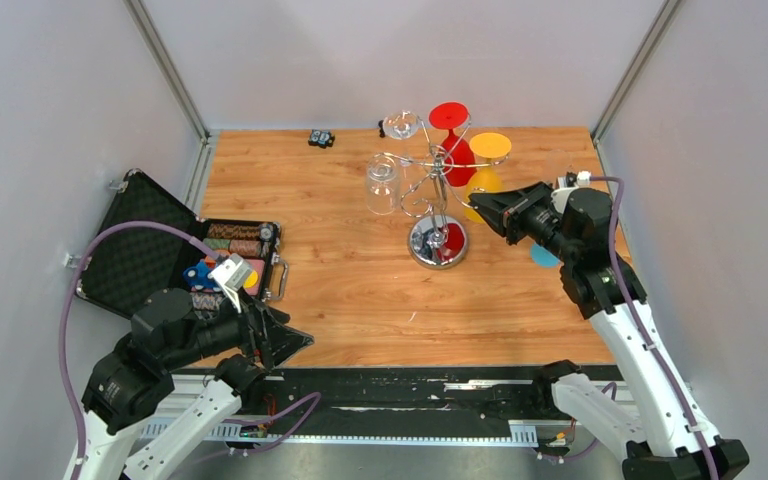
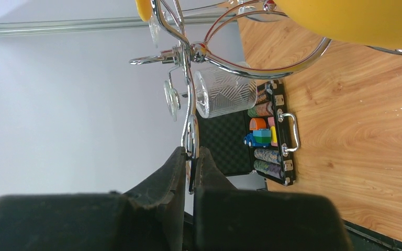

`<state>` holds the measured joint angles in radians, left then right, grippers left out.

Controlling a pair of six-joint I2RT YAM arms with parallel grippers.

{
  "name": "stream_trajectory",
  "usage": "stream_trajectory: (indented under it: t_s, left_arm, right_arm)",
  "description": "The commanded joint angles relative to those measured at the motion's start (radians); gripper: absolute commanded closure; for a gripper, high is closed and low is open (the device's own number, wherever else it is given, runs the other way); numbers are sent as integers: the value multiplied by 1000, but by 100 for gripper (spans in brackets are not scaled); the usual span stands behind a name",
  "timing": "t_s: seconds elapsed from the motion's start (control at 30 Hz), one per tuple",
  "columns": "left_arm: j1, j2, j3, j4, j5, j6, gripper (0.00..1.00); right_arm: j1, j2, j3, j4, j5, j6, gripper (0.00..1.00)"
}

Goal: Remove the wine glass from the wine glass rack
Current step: Move the wine rack to the center of the board.

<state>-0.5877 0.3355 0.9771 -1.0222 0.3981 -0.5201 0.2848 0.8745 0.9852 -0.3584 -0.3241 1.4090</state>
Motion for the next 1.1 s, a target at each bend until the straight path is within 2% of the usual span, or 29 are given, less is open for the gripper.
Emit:
stream_trajectory:
  t_s: [0.0, 0.6, 1.07]
  left_arm:
    - [2, -4, 33, 7, -2, -11, 0]
    - [0, 0, 11, 3, -1, 13, 0]
    - [2, 36, -6, 71, 7, 11, 0]
  right_arm:
    - [-6, -65, -1, 17, 9, -10, 100]
    - [-6, -107, -81, -7, 70, -18, 100]
    - [-6, -127, -77, -50, 79, -60, 73]
